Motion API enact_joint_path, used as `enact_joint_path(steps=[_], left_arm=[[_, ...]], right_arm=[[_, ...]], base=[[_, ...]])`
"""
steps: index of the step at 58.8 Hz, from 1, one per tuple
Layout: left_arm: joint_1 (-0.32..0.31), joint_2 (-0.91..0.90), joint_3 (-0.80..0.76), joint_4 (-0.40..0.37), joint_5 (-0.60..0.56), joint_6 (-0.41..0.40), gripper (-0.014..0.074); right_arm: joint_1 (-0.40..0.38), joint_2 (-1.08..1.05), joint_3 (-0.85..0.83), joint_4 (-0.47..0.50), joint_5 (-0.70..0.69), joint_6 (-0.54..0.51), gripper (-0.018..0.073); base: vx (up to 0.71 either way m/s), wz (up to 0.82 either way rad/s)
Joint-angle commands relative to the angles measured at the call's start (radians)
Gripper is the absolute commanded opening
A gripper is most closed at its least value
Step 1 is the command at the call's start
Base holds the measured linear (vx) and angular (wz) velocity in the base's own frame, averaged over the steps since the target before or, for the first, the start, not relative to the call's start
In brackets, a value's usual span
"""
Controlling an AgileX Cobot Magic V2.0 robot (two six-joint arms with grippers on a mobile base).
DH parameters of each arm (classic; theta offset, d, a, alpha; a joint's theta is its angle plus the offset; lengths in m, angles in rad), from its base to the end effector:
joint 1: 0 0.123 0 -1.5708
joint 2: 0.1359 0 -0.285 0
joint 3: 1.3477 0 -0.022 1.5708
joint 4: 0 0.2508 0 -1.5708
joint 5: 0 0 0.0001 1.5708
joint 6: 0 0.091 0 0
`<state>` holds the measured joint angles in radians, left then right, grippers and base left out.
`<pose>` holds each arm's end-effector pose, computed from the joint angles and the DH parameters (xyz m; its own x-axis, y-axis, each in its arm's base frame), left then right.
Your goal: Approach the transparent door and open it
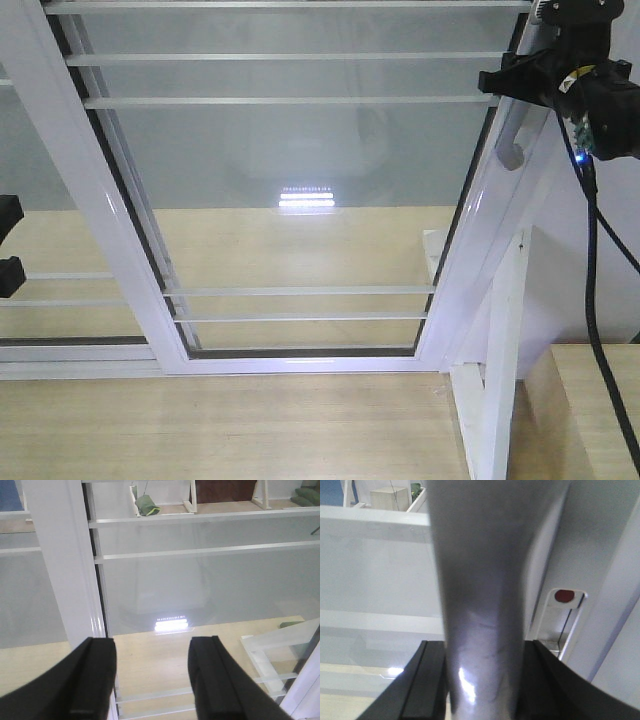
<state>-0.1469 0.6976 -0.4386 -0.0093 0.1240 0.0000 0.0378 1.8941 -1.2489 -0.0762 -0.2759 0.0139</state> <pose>0.1447 -0.0215 0.2862 -0.2897 0.0335 -0.9565 0.1448 0.9894 -0.0092 0.4377 0.0184 0.2389 -0.2750 -0.0698 -0.9589 -0.0741 0.9959 -0.0513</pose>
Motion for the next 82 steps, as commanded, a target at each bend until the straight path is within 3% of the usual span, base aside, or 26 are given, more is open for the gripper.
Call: enact_joint_path(steps=[1,52,68,82], left_arm=[[-0.002,-0.002,-0.031,-0.010,-0.079,-0.010,0.0462],[-0.002,-0.002,-0.031,-0.010,-0.079,-0.010,0.0462],[-0.002,-0.002,-0.031,-0.010,-0.083,-0.010,0.0462],[-0.002,-0.002,-0.031,-0.010,-0.086,-0.010,0.0462]], right_arm=[[0.030,-0.054,-0.036,-0.022,-0.078,0.005,0.0340],[0.257,-0.054,-0.036,-0.010,-0.122,0.013,0.0340],[0.306,-0.054,-0.036,-0.004,-0.177,0.021,0.0340],[0.324,-0.109,-0.036,-0.004,-0.129,0.067,0.0340]], base=[[0.00,0.00],[0.00,0.00],[0.00,0.00],[0.00,0.00]])
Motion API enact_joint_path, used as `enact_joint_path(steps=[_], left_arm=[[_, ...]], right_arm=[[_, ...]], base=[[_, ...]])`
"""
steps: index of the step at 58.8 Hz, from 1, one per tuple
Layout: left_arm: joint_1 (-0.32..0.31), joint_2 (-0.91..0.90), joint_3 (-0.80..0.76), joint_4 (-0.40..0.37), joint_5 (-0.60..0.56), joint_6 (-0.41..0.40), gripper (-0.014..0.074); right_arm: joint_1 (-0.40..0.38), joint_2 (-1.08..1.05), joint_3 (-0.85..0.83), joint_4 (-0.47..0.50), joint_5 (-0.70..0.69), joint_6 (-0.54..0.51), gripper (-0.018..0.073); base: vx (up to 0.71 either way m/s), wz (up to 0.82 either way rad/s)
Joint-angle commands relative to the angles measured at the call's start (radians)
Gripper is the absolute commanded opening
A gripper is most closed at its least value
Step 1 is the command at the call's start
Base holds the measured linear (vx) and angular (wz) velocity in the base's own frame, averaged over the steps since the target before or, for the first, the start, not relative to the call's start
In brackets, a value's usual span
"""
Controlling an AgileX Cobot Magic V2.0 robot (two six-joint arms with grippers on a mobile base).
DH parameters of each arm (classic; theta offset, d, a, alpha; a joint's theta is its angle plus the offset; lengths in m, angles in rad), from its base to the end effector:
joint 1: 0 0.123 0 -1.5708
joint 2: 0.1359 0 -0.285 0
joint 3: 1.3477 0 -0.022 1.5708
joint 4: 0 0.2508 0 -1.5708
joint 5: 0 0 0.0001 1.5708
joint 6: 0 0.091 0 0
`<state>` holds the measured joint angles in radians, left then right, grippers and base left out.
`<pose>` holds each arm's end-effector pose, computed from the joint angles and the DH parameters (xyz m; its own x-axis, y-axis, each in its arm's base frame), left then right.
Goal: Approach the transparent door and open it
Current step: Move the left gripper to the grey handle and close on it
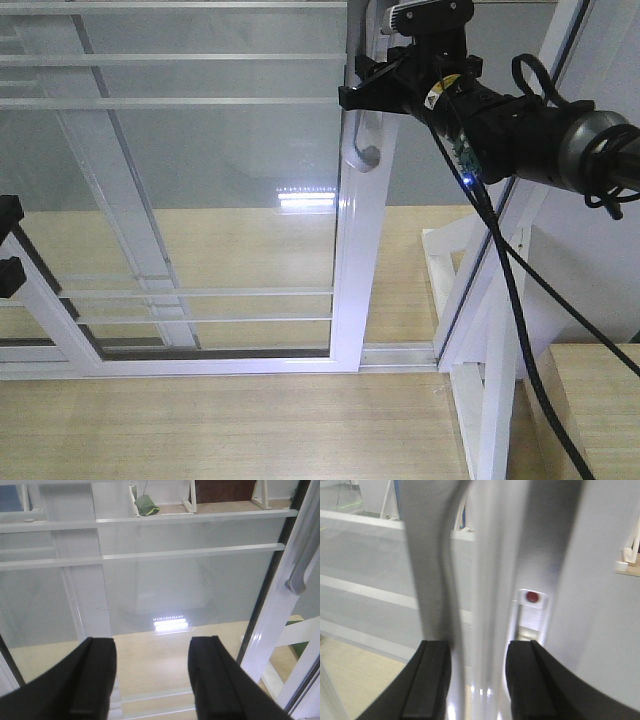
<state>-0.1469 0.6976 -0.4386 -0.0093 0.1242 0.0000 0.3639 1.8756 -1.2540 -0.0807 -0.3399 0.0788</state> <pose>0.1447 -0.0215 0.2861 -0.2899 0.0336 -0.9565 0.1448 0.9894 -0.0092 0.4083 0.1581 0.2542 -0.1826 -0.0667 -0.9809 -0.3799 0.9250 0.0079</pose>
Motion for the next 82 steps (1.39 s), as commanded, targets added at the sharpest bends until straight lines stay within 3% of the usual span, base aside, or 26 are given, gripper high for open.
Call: enact_joint_path(steps=[1,17,24,38,50,61,82], left_arm=[[-0.002,-0.002,-0.031,-0.010,-0.086,-0.010,0.0462],[-0.002,-0.002,-0.031,-0.010,-0.088,-0.010,0.0462],[-0.003,-0.002,-0.031,-0.010,-0.124,-0.010,0.0462],[-0.006,0.066,-0.035,-0.008,-0.237,-0.007,0.0462],[-0.121,0.207,-0.039,0.002,-0.428,-0.007,0.0462],[-0.226,0.396,-0.125,0.002,-0.570,-0.008,0.0462],[-0.256,0.841,-0.467,0.002,-0.709,-0.007,0.0462]], right_arm=[[-0.002,-0.100,-0.030,0.001,-0.051,0.001,0.0340],[-0.003,-0.330,0.043,-0.008,0.184,-0.079,0.0341],[-0.031,-0.473,0.193,-0.003,0.186,-0.105,0.0341],[-0.166,-0.835,0.535,0.003,0.212,-0.104,0.0341],[-0.203,-1.103,0.669,-0.003,0.355,-0.106,0.0341],[-0.203,-1.214,0.725,-0.003,0.477,-0.105,0.0341],[-0.203,-1.225,0.728,-0.007,0.481,-0.105,0.0335]], base=[[0.00,0.00],[0.00,0.00],[0.00,0.00],[0.00,0.00],[0.00,0.00],[0.00,0.00],[0.00,0.00]])
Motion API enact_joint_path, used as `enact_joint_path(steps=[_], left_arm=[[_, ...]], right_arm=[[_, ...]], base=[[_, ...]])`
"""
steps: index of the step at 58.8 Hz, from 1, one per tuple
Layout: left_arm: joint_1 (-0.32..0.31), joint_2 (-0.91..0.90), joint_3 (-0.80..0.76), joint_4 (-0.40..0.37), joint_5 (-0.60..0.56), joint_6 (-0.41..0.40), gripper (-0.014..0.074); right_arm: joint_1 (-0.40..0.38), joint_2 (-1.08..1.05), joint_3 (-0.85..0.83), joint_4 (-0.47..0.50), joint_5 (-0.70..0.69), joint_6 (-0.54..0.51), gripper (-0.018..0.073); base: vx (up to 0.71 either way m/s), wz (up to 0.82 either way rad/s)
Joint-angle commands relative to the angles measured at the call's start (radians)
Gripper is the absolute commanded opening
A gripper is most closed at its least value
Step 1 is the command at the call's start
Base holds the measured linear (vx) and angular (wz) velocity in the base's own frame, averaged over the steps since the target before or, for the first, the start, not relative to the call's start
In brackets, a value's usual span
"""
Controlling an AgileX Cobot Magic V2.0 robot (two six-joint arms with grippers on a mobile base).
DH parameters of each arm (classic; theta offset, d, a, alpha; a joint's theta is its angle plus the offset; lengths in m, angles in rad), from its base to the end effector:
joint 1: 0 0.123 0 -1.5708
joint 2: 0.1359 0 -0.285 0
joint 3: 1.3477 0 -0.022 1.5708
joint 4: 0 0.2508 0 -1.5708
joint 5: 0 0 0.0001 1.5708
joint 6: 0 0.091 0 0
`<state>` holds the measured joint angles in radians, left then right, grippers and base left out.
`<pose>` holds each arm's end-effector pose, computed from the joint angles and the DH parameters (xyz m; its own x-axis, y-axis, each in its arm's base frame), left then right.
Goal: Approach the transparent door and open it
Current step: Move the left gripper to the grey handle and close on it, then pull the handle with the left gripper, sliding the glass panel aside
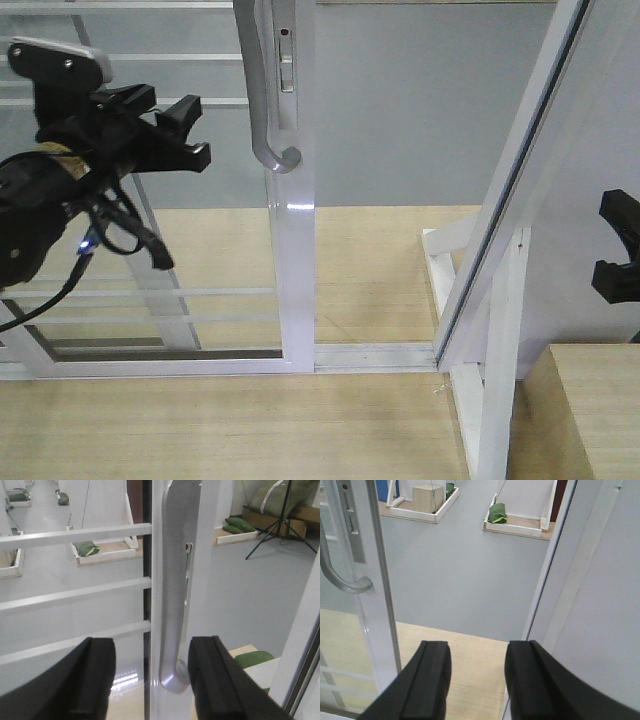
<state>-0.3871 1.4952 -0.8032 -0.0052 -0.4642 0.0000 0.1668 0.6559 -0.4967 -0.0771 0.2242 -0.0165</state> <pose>0.3020 -0.1229 0.2701 -0.1315 0.0486 -0.9901 0.3748 0.9271 -0.0043 0.1369 0.0215 0.3031 -0.2723 -0.1387 -0.9522 -0.1755 0.9801 -0.0926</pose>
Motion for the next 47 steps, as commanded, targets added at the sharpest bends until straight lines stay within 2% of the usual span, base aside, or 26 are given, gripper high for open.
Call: enact_joint_path(steps=[1,14,29,42,47], left_arm=[[-0.016,0.057,-0.116,-0.002,-0.122,-0.007,0.0462],[-0.023,0.225,-0.308,-0.002,-0.126,-0.007,0.0488],[-0.023,0.352,-0.465,-0.003,-0.126,-0.010,0.0498],[-0.023,0.422,-0.535,-0.006,-0.130,0.000,0.0491],[-0.021,0.425,-0.534,-0.034,-0.121,0.000,0.0478]], right_arm=[[-0.006,-0.005,-0.029,-0.011,-0.083,-0.010,0.0333],[-0.006,-0.005,-0.029,-0.011,-0.085,-0.010,0.0286],[-0.006,-0.005,-0.029,-0.011,-0.105,-0.010,0.0284],[-0.006,-0.005,-0.029,-0.011,-0.105,-0.010,0.0284],[-0.006,-0.005,-0.029,-0.011,-0.105,-0.010,0.0284]], base=[[0.00,0.00],[0.00,0.00],[0.00,0.00],[0.00,0.00],[0.00,0.00]])
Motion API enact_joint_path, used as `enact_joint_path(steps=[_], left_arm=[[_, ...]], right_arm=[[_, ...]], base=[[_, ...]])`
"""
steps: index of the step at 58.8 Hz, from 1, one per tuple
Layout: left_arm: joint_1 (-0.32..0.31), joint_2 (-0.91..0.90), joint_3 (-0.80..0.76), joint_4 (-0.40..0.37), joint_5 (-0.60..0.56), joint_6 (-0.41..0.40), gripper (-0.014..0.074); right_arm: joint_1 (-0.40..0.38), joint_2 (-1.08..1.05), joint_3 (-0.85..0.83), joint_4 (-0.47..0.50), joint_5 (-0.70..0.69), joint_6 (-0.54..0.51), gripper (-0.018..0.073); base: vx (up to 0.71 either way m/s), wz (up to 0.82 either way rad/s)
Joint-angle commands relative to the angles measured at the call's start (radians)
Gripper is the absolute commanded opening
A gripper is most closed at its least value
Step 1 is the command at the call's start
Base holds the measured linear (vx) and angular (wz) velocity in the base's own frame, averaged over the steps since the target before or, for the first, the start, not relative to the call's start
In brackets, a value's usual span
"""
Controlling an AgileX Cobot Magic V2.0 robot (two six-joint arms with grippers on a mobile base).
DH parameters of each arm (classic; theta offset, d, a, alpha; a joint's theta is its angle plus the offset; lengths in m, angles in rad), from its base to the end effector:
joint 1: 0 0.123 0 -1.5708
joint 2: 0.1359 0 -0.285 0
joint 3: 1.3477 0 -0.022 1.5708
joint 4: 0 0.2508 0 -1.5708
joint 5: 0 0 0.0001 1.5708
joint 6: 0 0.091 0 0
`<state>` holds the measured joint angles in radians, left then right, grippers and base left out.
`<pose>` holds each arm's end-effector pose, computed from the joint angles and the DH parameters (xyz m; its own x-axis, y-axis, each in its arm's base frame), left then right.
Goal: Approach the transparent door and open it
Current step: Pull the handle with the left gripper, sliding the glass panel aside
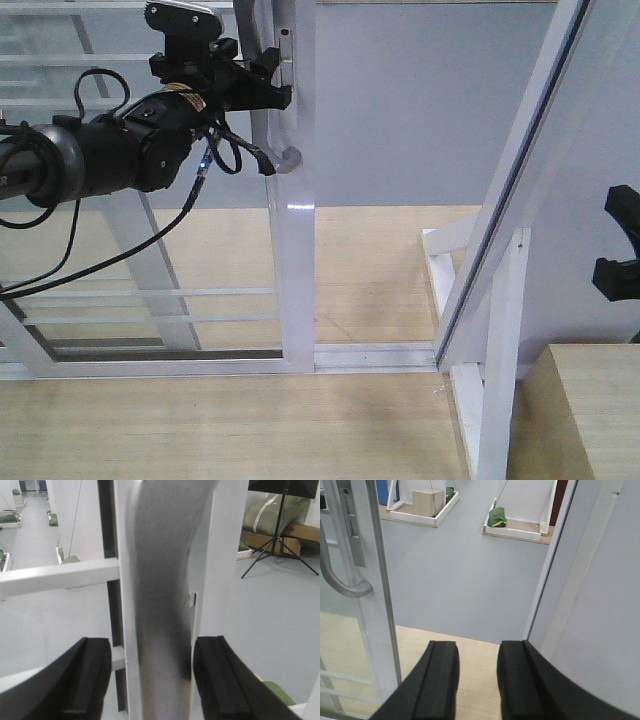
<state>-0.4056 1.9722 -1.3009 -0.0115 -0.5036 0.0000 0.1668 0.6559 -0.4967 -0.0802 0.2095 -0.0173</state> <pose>0.4210 -0.1802 0.2405 -0.0778 0.0225 -0.9967 0.3887 0.9213 -0.0096 0.1372 0.0216 0.3044 -0.2577 -0.1403 -0.9560 -0.1757 0.9797 -0.0965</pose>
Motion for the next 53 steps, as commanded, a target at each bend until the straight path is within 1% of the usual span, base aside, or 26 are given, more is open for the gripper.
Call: enact_joint_path(steps=[1,5,8,11,20,28,32,35,42,48,51,53], left_arm=[[0.000,-0.052,-0.036,-0.040,-0.080,0.000,0.0475],[0.000,-0.054,-0.036,-0.083,-0.080,0.000,0.0466],[0.006,-0.056,-0.036,-0.129,-0.090,0.000,0.0458],[0.008,-0.056,-0.036,-0.168,-0.090,0.025,0.0447],[0.024,-0.058,-0.036,-0.281,-0.085,0.152,0.0386],[0.026,-0.080,-0.036,-0.378,-0.075,0.233,0.0320],[0.027,-0.100,-0.036,-0.434,-0.068,0.293,0.0302],[0.029,-0.114,-0.036,-0.488,-0.068,0.346,0.0303],[0.043,-0.147,-0.036,-0.636,-0.065,0.505,0.0307],[0.063,-0.172,-0.036,-0.812,-0.065,0.678,0.0320],[0.074,-0.180,-0.036,-0.916,-0.065,0.781,0.0330],[0.081,-0.185,-0.035,-0.968,-0.066,0.836,0.0336]], right_arm=[[-0.006,-0.005,-0.029,-0.008,-0.091,-0.009,0.0284],[-0.006,-0.005,-0.029,-0.008,-0.090,-0.009,0.0284],[-0.006,-0.005,-0.029,-0.008,-0.090,-0.010,0.0284],[-0.006,-0.005,-0.029,-0.008,-0.090,-0.010,0.0284],[-0.006,-0.005,-0.029,-0.008,-0.090,-0.010,0.0284],[-0.006,-0.005,-0.029,-0.008,-0.090,-0.010,0.0284],[-0.006,-0.005,-0.029,-0.008,-0.090,-0.010,0.0284],[-0.006,-0.005,-0.029,-0.009,-0.090,-0.010,0.0284],[-0.006,-0.005,-0.029,-0.009,-0.088,-0.010,0.0284],[-0.006,-0.005,-0.029,-0.009,-0.087,-0.010,0.0284],[-0.006,-0.005,-0.029,-0.009,-0.087,-0.010,0.0284],[-0.006,-0.005,-0.029,-0.009,-0.087,-0.010,0.0284]], base=[[0.00,0.00],[0.00,0.00],[0.00,0.00],[0.00,0.00],[0.00,0.00],[0.00,0.00],[0.00,0.00],[0.00,0.00],[0.00,0.00],[0.00,0.00],[0.00,0.00],[0.00,0.00]])
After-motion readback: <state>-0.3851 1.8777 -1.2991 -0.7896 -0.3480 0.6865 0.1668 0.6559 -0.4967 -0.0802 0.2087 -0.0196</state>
